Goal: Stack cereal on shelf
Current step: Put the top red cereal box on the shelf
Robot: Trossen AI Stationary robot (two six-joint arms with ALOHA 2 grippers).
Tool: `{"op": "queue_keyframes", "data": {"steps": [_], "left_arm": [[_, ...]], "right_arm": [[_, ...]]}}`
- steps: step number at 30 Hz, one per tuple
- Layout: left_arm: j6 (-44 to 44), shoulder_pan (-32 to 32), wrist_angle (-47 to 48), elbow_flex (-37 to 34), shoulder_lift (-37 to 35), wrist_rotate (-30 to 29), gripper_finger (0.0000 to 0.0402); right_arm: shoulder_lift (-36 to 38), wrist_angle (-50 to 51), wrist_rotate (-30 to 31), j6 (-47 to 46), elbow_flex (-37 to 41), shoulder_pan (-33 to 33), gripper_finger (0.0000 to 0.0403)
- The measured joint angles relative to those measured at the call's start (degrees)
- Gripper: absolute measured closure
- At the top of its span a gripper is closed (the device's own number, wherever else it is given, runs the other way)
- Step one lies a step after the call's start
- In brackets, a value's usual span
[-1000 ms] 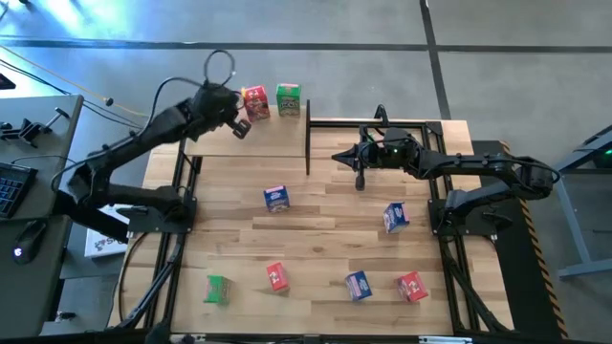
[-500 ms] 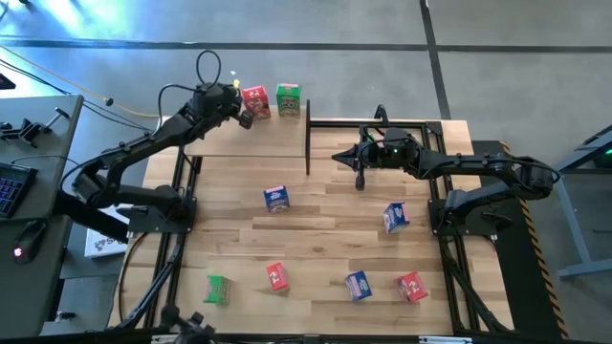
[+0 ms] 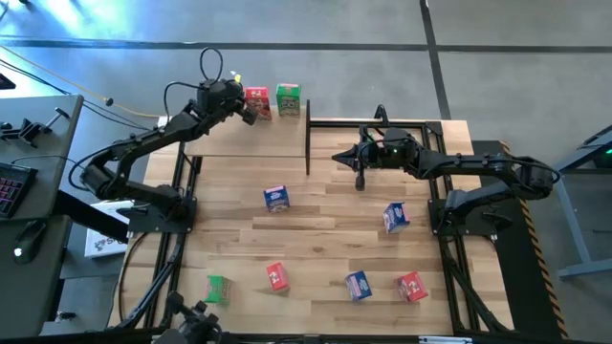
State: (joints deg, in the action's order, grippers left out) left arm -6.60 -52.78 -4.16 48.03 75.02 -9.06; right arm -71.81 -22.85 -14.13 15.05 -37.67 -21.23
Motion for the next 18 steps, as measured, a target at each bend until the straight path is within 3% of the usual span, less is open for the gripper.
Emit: {"op": "queue_keyframes", "data": {"steps": [7, 13, 18], "left_arm": [[-3.1, -2.1, 10.0, 0.0, -10.1, 0.6, 0.0396], [-4.5, 2.4, 19.4, -0.8, -17.3, 14.8, 0.0396], [-4.1, 8.0, 15.4, -5.7, -15.4, 11.9, 0.0397]], "right_arm": [[0.0, 1.0, 0.4, 0.0, 0.0, 0.0, 0.0403], [0.0, 1.3, 0.6, 0.6, 0.0, 0.0, 0.0403], [0.0, 1.3, 0.6, 1.9, 0.0, 0.0, 0.0403]]}}
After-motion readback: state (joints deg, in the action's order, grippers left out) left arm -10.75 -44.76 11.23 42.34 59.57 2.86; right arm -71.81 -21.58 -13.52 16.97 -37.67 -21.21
